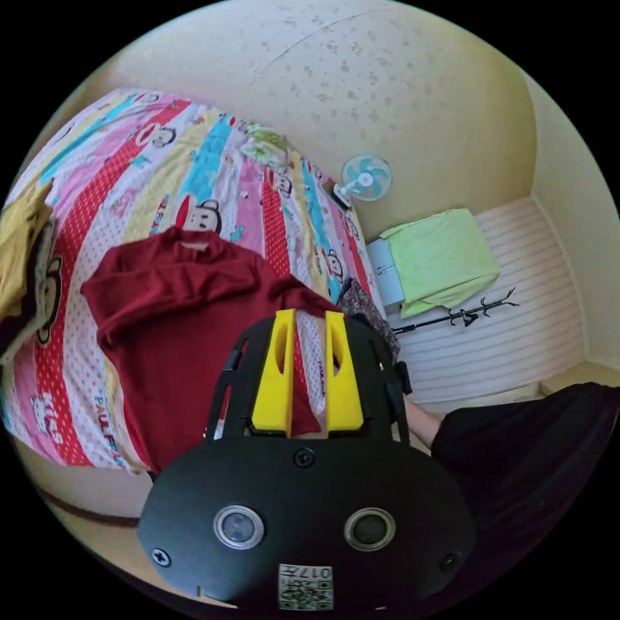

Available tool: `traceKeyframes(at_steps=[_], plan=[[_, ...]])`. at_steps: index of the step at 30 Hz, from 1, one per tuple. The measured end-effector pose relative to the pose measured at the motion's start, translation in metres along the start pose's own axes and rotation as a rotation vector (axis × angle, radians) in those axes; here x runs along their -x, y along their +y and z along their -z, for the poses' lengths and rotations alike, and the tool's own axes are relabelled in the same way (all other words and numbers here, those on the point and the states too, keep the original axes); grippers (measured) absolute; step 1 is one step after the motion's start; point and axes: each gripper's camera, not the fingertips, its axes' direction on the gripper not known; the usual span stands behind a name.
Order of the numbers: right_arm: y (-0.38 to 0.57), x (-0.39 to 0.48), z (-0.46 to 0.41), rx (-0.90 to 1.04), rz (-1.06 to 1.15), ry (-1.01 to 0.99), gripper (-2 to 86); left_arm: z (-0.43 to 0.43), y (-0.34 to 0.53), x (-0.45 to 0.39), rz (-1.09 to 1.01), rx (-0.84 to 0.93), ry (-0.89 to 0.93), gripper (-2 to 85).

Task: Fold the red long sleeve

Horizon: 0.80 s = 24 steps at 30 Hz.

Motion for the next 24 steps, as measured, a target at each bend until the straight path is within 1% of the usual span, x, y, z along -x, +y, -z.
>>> traceKeyframes(at_steps=[2,3,4,5,7,8,9,10,11,12,13,14,16,17,18,19,20,21,22,23,24], plan=[[-0.032,0.014,-0.004,-0.030,0.038,0.078,10.6,0.005,0.022,0.013,0.087,0.044,-0.010,7.7],[-0.051,0.031,-0.010,-0.041,0.107,0.184,11.1,0.012,0.034,0.015,0.117,0.060,-0.037,7.6],[-0.069,0.052,-0.021,-0.036,0.209,0.331,11.5,0.016,0.039,0.015,0.130,0.065,-0.056,7.6],[-0.076,0.064,-0.029,-0.026,0.268,0.420,11.7,0.025,0.046,0.012,0.148,0.072,-0.098,7.5],[-0.094,0.098,-0.072,0.006,0.458,0.804,12.3,0.037,0.051,0.006,0.172,0.067,-0.143,7.5],[-0.098,0.101,-0.084,0.019,0.490,0.872,12.2,0.042,0.051,0.002,0.191,0.059,-0.153,7.4],[-0.108,0.098,-0.112,0.098,0.527,0.967,12.0,0.044,0.049,-0.002,0.208,0.052,-0.147,7.3],[-0.123,0.082,-0.142,0.255,0.491,1.025,10.1,0.044,0.047,-0.005,0.214,0.050,-0.140,7.3],[-0.131,0.073,-0.155,0.342,0.460,1.046,9.1,0.043,0.042,-0.010,0.222,0.050,-0.126,7.0],[-0.143,0.065,-0.170,0.454,0.435,1.073,6.3,0.042,0.036,-0.017,0.227,0.053,-0.119,6.8],[-0.153,0.081,-0.164,0.427,0.465,1.098,4.6,0.042,0.032,-0.021,0.225,0.056,-0.118,6.7],[-0.158,0.094,-0.156,0.385,0.484,1.112,4.3,0.042,0.026,-0.030,0.215,0.062,-0.121,6.5],[-0.168,0.163,-0.108,0.195,0.614,1.113,3.6,0.046,0.018,-0.044,0.180,0.069,-0.134,6.4],[-0.167,0.179,-0.094,0.143,0.655,1.108,3.6,0.050,0.015,-0.051,0.161,0.070,-0.151,6.4],[-0.166,0.206,-0.065,0.053,0.729,1.092,3.7,0.053,0.014,-0.055,0.152,0.070,-0.168,6.3],[-0.171,0.219,-0.041,-0.023,0.745,1.092,4.0,0.054,0.013,-0.057,0.152,0.070,-0.173,6.2],[-0.176,0.221,-0.030,-0.054,0.727,1.094,4.2,0.055,0.013,-0.057,0.161,0.071,-0.176,6.1],[-0.193,0.211,-0.013,-0.063,0.657,1.062,4.8,0.055,0.014,-0.055,0.185,0.073,-0.168,6.1],[-0.216,0.183,-0.001,-0.019,0.509,1.005,5.7,0.055,0.015,-0.053,0.201,0.071,-0.159,6.1],[-0.227,0.163,0.004,0.004,0.417,0.966,6.4,0.056,0.016,-0.050,0.232,0.066,-0.134,6.1],[-0.240,0.123,0.018,-0.010,0.236,0.885,7.4,0.057,0.016,-0.048,0.257,0.059,-0.111,6.0]])
